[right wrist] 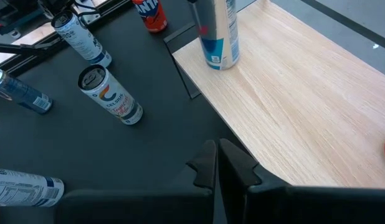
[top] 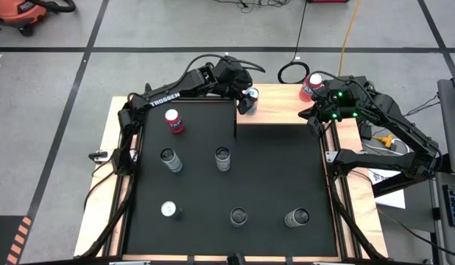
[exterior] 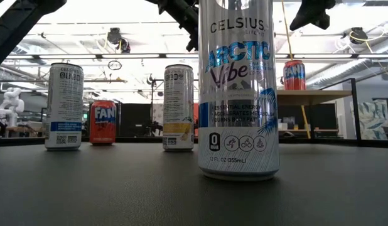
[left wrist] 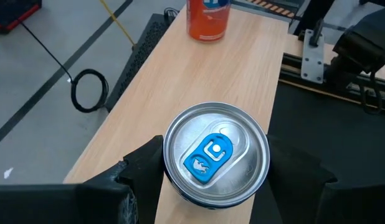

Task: Place canned beverage on shelf
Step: Put the top blue soda can on the shelf

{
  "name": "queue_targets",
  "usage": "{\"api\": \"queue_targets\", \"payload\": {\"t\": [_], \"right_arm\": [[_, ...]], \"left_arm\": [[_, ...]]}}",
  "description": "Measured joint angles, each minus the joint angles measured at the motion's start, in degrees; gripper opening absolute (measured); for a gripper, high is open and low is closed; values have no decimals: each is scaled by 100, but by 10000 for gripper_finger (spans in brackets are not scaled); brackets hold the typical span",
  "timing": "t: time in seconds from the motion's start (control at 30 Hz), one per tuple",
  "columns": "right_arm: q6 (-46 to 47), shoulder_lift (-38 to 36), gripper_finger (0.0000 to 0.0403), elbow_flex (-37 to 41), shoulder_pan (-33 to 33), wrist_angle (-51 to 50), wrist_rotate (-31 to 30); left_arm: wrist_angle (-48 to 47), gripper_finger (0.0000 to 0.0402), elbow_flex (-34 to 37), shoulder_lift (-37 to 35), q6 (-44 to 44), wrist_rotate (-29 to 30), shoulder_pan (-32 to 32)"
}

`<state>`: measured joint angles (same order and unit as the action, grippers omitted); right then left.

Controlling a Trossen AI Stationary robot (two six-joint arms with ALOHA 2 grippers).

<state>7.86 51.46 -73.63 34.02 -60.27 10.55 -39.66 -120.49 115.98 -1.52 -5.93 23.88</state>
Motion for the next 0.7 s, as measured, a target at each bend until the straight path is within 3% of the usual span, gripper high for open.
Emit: {"api": "queue_targets", "payload": {"t": [0.13,0.43,0.7], "right_arm": [[2,-1,0,0,-1,0,0],[40,-2,0,-1,-1,0,0],[42,-2,0,0,-1,0,0]], "left_arm": [[-15,251,0,0,26,-2,0],[24,330,0,0,113,0,-2],[114,341,0,-59,70,28,40]]}}
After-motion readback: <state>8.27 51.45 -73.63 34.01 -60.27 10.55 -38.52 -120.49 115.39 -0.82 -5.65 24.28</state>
